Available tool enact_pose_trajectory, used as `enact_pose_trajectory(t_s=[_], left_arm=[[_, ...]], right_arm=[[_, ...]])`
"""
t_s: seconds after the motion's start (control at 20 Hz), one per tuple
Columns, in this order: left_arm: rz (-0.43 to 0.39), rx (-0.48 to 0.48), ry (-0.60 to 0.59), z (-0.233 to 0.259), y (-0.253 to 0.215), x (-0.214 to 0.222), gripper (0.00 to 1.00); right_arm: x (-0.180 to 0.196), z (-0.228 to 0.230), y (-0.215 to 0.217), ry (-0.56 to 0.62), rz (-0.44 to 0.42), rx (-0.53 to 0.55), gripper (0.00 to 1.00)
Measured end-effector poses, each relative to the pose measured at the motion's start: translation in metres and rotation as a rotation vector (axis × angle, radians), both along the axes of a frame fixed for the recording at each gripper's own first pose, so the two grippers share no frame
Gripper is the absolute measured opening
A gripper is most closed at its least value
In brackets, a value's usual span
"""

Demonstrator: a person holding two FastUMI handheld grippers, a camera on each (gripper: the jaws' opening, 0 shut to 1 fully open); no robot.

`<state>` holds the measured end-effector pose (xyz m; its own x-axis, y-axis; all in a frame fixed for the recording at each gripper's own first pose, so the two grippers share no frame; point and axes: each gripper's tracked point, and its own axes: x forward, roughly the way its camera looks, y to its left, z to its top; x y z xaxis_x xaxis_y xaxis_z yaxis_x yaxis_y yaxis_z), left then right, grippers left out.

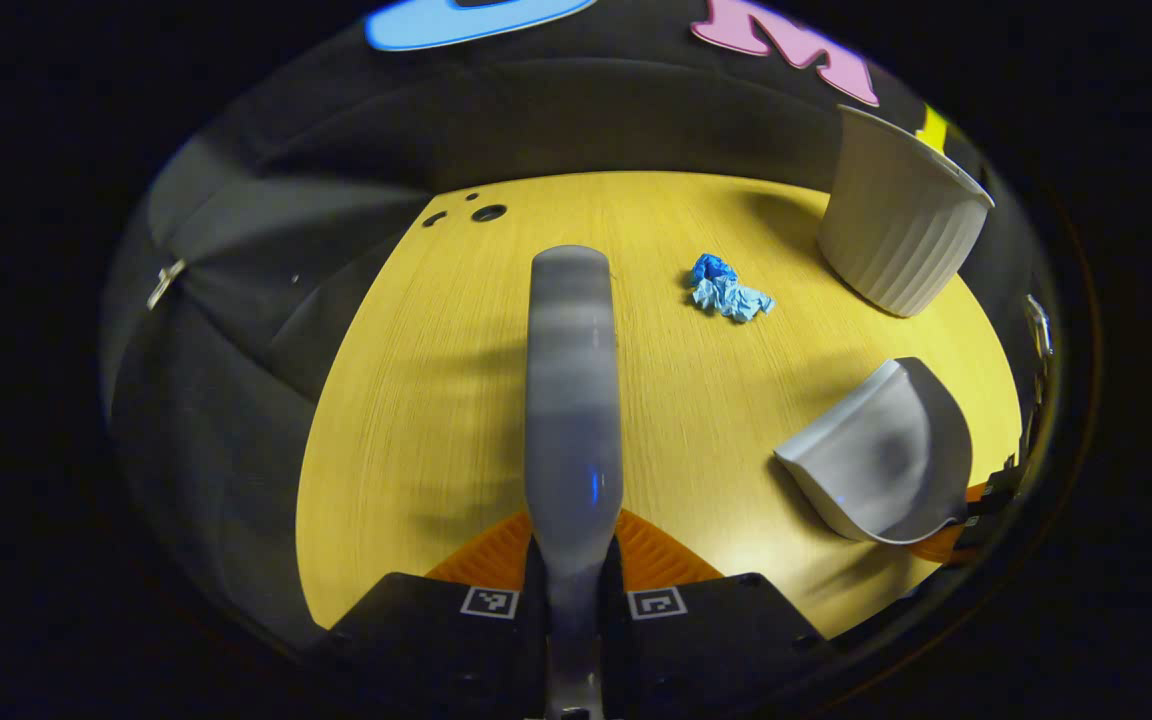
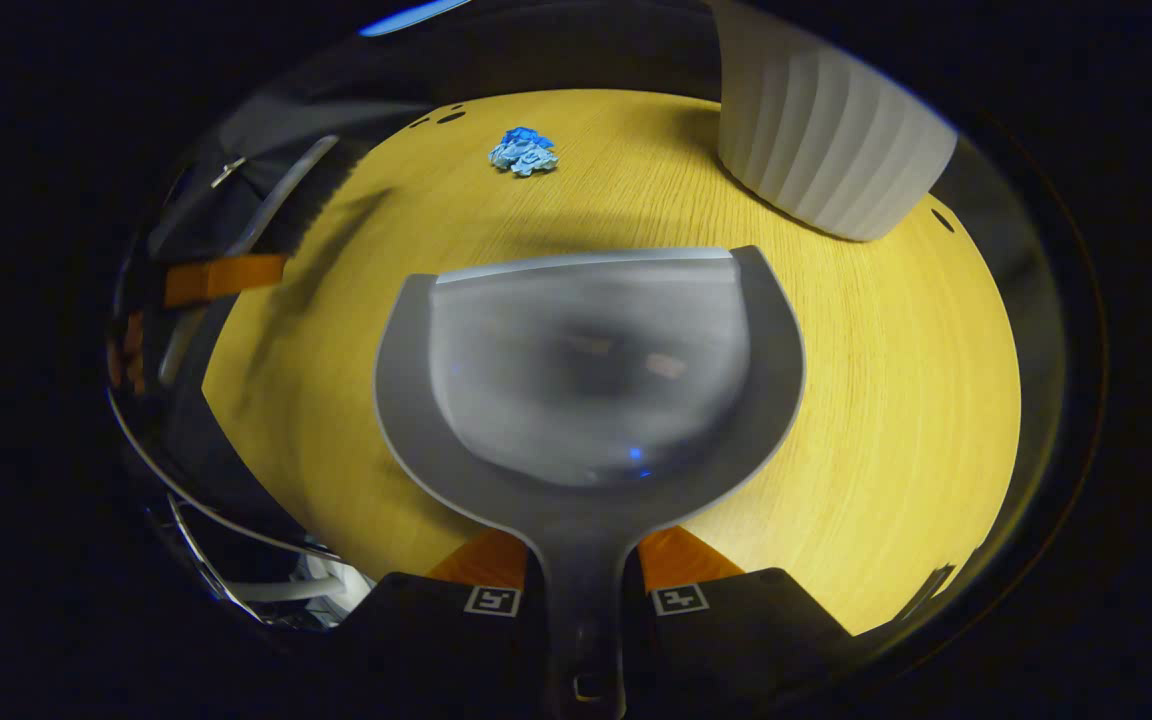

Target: Pick up the small broom and dustpan from the desktop, sweep the trash into the dustpan with the broom, and then empty the trash into the garbage bin.

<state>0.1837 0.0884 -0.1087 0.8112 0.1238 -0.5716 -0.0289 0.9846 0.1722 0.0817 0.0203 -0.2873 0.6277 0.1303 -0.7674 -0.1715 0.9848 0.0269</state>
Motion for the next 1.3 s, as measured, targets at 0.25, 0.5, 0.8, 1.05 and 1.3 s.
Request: enact_pose_trajectory(t_s=[0.25, 0.5, 0.8, 1.05, 1.3], left_arm=[[-0.042, 0.143, 0.023, 0.012, 0.011, 0.074, 0.25], [-0.136, 0.208, 0.070, 0.015, -0.008, 0.129, 0.23], [-0.329, 0.456, 0.113, 0.030, -0.023, 0.180, 0.25], [-0.458, 0.487, 0.168, 0.024, -0.053, 0.179, 0.25], [-0.568, 0.498, 0.227, 0.012, -0.099, 0.148, 0.25]], right_arm=[[-0.006, 0.001, -0.015, 0.014, 0.073, -0.026, 0.32], [-0.008, 0.003, -0.028, 0.022, 0.104, -0.037, 0.32], [-0.001, 0.004, -0.038, 0.019, 0.140, -0.047, 0.32], [0.002, 0.003, -0.043, 0.006, 0.148, -0.051, 0.32], [0.003, 0.001, -0.045, 0.014, 0.174, -0.068, 0.32]])
